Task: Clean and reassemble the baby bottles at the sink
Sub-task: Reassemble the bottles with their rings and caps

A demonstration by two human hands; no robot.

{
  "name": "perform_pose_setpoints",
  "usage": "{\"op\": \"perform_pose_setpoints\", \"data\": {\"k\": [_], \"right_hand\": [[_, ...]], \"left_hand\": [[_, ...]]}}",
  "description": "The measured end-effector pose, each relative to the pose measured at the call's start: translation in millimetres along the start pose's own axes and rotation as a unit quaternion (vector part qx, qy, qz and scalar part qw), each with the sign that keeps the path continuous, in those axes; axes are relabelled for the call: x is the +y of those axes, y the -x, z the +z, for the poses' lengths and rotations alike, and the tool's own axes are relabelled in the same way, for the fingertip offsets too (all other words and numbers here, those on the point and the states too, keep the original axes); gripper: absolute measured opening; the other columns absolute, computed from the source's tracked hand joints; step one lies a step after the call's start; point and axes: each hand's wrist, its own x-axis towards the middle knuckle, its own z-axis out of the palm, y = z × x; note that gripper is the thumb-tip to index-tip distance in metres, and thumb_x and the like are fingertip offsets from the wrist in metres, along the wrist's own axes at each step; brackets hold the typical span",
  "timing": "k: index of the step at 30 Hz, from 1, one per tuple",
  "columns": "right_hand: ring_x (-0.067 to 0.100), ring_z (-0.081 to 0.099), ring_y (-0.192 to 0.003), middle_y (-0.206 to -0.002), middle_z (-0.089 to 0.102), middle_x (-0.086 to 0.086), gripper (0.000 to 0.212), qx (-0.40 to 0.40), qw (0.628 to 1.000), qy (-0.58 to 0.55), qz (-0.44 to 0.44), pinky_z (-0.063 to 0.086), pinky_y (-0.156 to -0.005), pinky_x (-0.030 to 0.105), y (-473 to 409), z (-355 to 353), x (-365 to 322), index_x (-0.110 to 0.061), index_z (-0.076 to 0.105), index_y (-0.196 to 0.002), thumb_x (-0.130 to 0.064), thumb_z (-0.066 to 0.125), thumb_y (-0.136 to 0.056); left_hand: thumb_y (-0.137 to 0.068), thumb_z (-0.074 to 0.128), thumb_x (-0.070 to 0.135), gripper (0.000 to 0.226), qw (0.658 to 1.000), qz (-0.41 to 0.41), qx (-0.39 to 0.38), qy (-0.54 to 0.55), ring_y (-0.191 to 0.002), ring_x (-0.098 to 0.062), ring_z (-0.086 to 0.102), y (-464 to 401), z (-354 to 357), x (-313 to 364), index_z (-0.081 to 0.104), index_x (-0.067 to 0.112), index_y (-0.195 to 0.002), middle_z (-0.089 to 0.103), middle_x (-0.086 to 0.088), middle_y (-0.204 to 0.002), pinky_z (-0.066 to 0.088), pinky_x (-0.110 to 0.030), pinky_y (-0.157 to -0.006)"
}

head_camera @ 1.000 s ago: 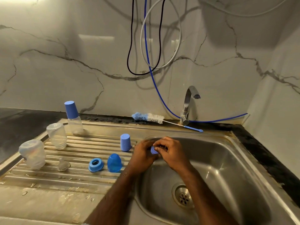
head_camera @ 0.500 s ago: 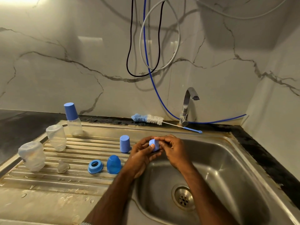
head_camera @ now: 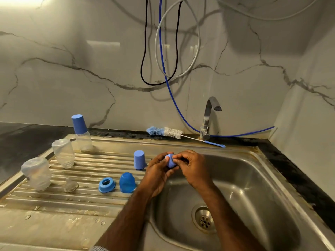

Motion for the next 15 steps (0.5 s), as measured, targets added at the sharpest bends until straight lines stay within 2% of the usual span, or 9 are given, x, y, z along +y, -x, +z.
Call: {"op": "perform_pose_setpoints", "data": {"k": [2, 4, 6, 9, 11, 12, 13, 15], "right_hand": [[0.011, 0.069, -0.086, -0.092, 0.075, 0.002, 0.009, 0.004, 0.999, -0.031, 0.018, 0.057, -0.079, 0.022, -0.4, 1.3, 3.1, -0.010, 0.078, -0.094, -0.010, 0.078, -0.085], [0.012, 0.072, -0.084, -0.089, 0.076, 0.001, 0.008, 0.010, 0.989, -0.125, 0.082, 0.059, -0.075, 0.023, -1.5, 1.7, 7.5, -0.012, 0.078, -0.092, -0.009, 0.078, -0.084], [0.018, 0.073, -0.082, -0.088, 0.077, 0.005, 0.008, 0.020, 0.964, -0.225, 0.142, 0.059, -0.071, 0.028, -1.8, 0.5, 11.9, -0.012, 0.076, -0.091, -0.006, 0.077, -0.085], [0.020, 0.072, -0.077, -0.087, 0.077, 0.008, 0.009, 0.010, 0.929, -0.321, 0.183, 0.058, -0.067, 0.029, -0.4, -1.5, 18.0, -0.012, 0.075, -0.090, -0.003, 0.074, -0.086], [0.018, 0.070, -0.071, -0.083, 0.076, 0.008, 0.007, -0.013, 0.928, -0.328, 0.177, 0.056, -0.062, 0.027, 0.5, -2.9, 18.9, -0.011, 0.075, -0.090, -0.005, 0.076, -0.085], [0.016, 0.070, -0.071, -0.084, 0.076, 0.006, 0.008, -0.023, 0.936, -0.310, 0.163, 0.055, -0.061, 0.025, 0.1, -3.9, 18.4, -0.012, 0.075, -0.091, -0.007, 0.077, -0.085], [0.013, 0.071, -0.076, -0.089, 0.077, 0.004, 0.011, -0.031, 0.949, -0.280, 0.141, 0.055, -0.063, 0.023, -1.1, -5.4, 18.0, -0.015, 0.076, -0.093, -0.008, 0.077, -0.085], [0.010, 0.070, -0.095, -0.106, 0.074, 0.000, 0.025, -0.051, 0.971, -0.219, 0.084, 0.057, -0.076, 0.021, -3.4, -9.5, 17.4, -0.024, 0.077, -0.101, -0.004, 0.076, -0.085]], "left_hand": [[-0.102, 0.047, 0.009, 0.027, 1.000, 0.000, 0.002, 0.001, -0.111, -0.036, 0.069, 0.2, 0.6, 1.8, 0.062, 0.001, -0.123, 0.072, -0.021, -0.113, 0.062, -0.036, -0.080], [-0.103, 0.046, 0.010, 0.027, 1.000, 0.001, -0.001, -0.006, -0.108, -0.036, 0.070, 1.2, 2.0, 3.4, 0.062, 0.001, -0.123, 0.072, -0.021, -0.113, 0.062, -0.034, -0.078], [-0.104, 0.044, 0.010, 0.027, 1.000, 0.001, -0.013, -0.015, -0.107, -0.037, 0.070, 1.5, 3.8, 3.3, 0.062, 0.001, -0.122, 0.072, -0.022, -0.113, 0.062, -0.035, -0.079], [-0.103, 0.043, 0.012, 0.028, 0.999, -0.004, -0.027, -0.027, -0.109, -0.038, 0.069, 1.8, 5.5, 1.1, 0.062, 0.001, -0.121, 0.071, -0.024, -0.115, 0.062, -0.040, -0.085], [-0.100, 0.048, 0.017, 0.029, 0.998, -0.002, -0.034, -0.044, -0.106, -0.038, 0.069, 2.4, 5.0, -0.9, 0.064, 0.002, -0.119, 0.070, -0.025, -0.116, 0.061, -0.041, -0.088], [-0.097, 0.052, 0.021, 0.030, 0.998, 0.002, -0.037, -0.054, -0.100, -0.037, 0.070, 2.8, 4.6, -1.1, 0.067, 0.003, -0.117, 0.070, -0.026, -0.115, 0.062, -0.039, -0.084], [-0.094, 0.056, 0.024, 0.032, 0.997, 0.003, -0.040, -0.063, -0.093, -0.034, 0.071, 3.2, 4.4, -0.7, 0.068, 0.003, -0.115, 0.070, -0.027, -0.114, 0.063, -0.036, -0.079], [-0.097, 0.056, 0.032, 0.038, 0.995, -0.004, -0.048, -0.083, -0.080, -0.028, 0.070, 3.8, 3.4, 0.5, 0.066, 0.002, -0.118, 0.070, -0.027, -0.110, 0.062, -0.031, -0.069]]}}
